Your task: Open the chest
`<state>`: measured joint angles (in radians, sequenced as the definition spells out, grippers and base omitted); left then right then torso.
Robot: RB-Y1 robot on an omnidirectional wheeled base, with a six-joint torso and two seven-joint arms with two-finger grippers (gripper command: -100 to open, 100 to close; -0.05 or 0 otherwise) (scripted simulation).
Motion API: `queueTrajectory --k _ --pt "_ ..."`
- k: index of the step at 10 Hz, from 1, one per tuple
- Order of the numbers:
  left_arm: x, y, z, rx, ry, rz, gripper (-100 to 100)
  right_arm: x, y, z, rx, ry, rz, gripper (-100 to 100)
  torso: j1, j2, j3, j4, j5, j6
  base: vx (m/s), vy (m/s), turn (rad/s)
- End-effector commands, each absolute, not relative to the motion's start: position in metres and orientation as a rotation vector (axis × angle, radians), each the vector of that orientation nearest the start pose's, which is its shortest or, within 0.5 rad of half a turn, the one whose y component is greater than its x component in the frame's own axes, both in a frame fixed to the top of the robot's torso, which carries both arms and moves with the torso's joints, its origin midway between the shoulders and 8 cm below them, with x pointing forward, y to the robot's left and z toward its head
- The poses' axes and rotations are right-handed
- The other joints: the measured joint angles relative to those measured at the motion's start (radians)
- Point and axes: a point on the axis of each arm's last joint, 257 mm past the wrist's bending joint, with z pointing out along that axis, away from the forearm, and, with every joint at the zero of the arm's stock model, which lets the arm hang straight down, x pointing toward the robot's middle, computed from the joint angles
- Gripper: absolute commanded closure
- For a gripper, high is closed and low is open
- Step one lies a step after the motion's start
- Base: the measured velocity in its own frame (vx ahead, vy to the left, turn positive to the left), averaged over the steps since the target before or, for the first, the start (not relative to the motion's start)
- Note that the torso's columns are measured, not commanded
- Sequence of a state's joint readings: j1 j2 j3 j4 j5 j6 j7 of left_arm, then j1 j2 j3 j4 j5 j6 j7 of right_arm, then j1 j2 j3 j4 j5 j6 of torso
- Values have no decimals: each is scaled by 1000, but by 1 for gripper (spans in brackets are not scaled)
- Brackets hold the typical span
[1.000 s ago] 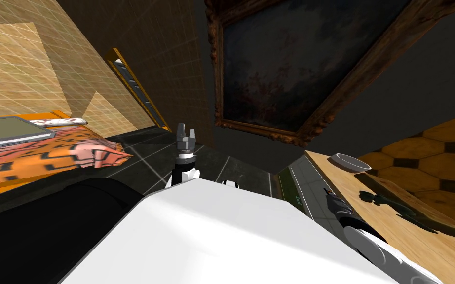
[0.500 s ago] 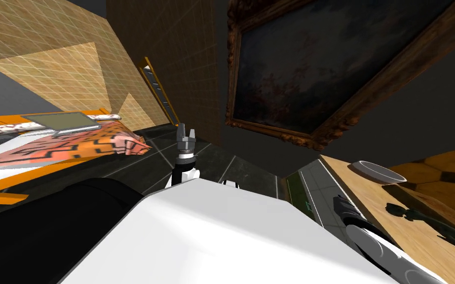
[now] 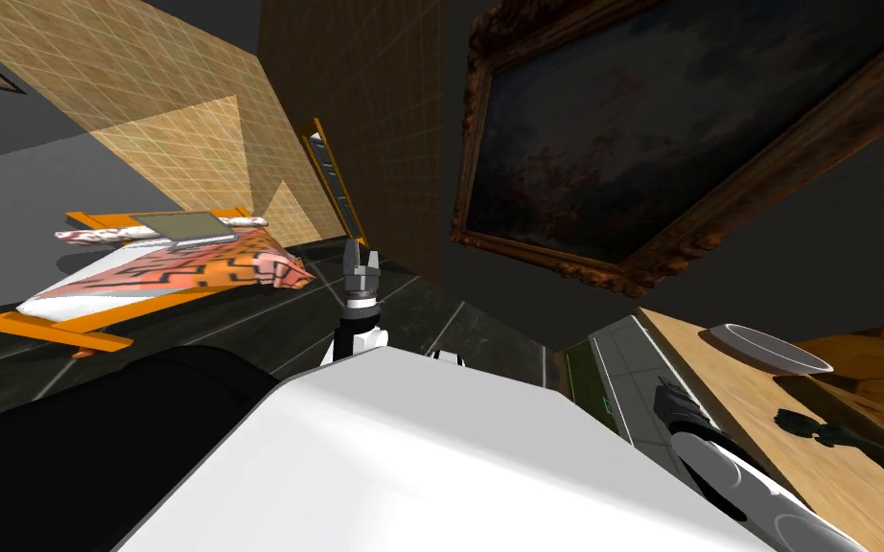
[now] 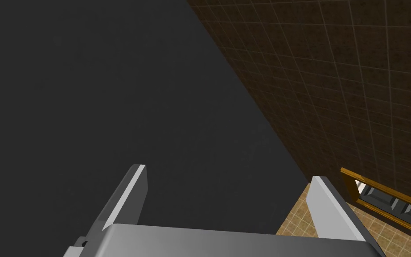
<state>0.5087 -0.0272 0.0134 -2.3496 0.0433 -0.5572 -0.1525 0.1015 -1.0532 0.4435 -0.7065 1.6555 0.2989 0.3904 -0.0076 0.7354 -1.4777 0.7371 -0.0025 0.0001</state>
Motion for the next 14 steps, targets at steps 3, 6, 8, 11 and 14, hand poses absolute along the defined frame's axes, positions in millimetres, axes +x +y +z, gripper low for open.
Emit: queueTrajectory --k 3,6,8,11,14 --pt "315 288 62 -555 514 -1191 0 284 -780 -349 -1287 2101 -1554 -100 9 3 2 1 3 0 -46 -96 -10" --pt "315 288 63 -555 514 -1191 0 265 -798 -350 -1252 2161 -1592 -100 10 3 2 1 3 -2 -74 -46 229" --pt "315 288 63 -555 514 -1191 0 266 -797 -350 -1296 2148 -1603 -100 7 4 3 1 2 1 -80 -27 34" --pt "315 288 62 -555 514 -1191 0 255 -806 -350 -1219 2195 -1607 -100 9 0 0 0 3 1 -16 0 83" --pt "315 288 63 -555 514 -1191 0 225 -825 -353 -1116 2296 -1643 -100 6 9 6 3 2 1 -151 -50 377"
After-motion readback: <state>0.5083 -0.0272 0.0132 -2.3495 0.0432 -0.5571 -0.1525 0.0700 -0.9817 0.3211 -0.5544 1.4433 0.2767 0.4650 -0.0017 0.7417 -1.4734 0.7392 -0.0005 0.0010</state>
